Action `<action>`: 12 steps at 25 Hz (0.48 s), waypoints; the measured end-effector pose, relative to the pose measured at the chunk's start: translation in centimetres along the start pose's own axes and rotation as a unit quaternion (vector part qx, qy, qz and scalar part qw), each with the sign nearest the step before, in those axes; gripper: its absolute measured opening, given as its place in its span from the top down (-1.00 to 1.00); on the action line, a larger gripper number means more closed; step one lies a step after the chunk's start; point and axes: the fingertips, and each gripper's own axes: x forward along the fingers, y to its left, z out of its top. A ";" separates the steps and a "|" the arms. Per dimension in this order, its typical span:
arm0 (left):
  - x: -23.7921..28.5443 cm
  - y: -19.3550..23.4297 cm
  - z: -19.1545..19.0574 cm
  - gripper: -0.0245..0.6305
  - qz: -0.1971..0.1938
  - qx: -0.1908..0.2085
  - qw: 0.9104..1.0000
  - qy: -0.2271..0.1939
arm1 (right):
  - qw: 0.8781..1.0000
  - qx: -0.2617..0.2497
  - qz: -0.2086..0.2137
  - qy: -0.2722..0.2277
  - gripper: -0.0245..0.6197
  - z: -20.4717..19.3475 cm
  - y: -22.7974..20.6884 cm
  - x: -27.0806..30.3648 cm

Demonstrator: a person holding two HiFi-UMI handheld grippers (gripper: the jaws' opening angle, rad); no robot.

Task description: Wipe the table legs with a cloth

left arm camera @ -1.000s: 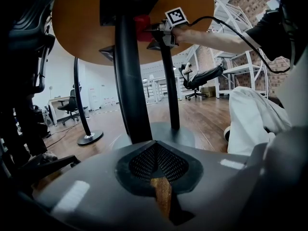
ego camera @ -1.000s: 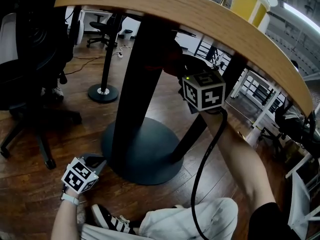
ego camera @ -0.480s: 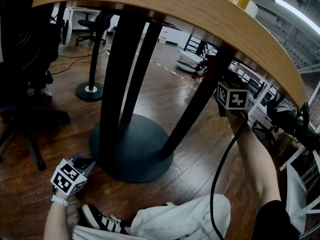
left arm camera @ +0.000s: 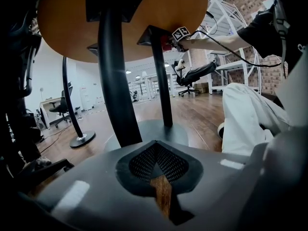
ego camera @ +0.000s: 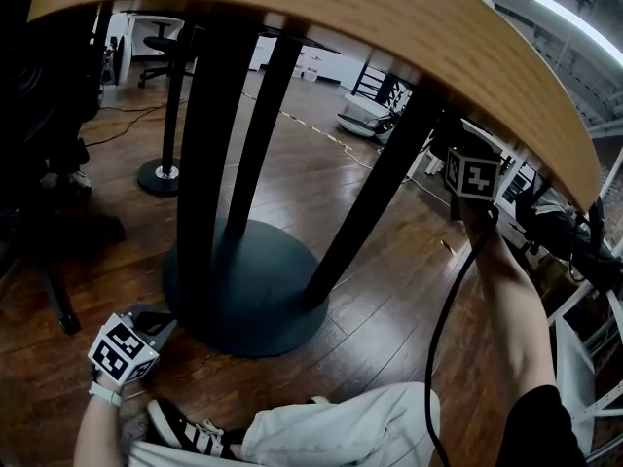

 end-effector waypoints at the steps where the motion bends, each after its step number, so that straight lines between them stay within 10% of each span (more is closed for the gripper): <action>1: 0.1 -0.1 -0.1 0.95 -0.001 0.002 1.000 0.003 | 1.000 -0.020 0.004 0.001 0.77 0.0 0.6 0.3; 12: 0.9 -0.4 -0.6 0.95 -0.009 -0.002 1.000 0.011 | 0.992 -0.125 0.032 -0.004 0.78 -3.0 5.9 0.5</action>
